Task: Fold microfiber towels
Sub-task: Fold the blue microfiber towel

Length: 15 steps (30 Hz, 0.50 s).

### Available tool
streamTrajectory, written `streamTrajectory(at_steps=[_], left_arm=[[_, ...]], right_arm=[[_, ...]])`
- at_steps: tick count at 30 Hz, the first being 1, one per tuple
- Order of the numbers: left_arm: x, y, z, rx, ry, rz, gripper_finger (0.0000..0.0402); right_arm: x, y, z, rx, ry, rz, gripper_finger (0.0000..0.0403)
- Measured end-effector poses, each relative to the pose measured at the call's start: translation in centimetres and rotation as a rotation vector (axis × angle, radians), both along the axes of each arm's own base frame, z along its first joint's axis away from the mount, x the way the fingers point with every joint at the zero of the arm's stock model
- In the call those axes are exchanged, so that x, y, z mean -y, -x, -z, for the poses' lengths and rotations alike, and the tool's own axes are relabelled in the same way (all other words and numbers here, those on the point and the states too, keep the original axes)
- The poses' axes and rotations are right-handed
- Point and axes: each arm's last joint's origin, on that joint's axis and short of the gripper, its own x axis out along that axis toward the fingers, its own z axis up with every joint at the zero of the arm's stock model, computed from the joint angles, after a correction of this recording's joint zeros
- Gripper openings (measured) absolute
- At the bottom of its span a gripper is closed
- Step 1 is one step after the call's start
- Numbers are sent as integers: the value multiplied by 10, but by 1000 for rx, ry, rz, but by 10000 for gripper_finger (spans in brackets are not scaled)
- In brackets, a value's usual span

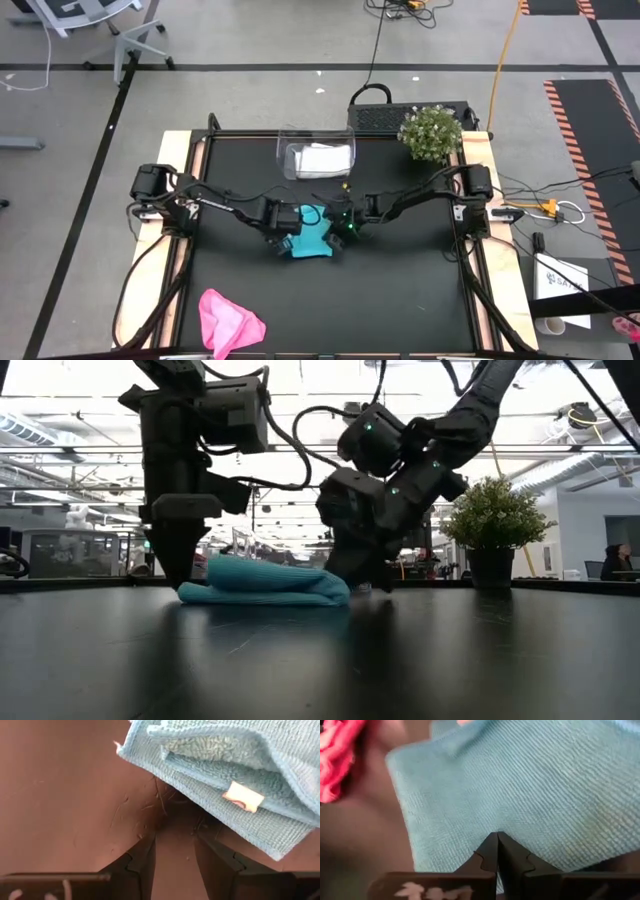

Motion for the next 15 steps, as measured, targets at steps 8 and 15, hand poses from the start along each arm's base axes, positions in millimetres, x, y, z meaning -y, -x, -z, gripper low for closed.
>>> streamTrajectory(at_steps=[8,15], left_arm=[[0,-1,0,11,-2,29,136],[0,-4,-1,20,-42,171,136]], right_arm=[[2,13,2,-150,7,-26,0],[3,27,-30,-142,45,-45,0]])
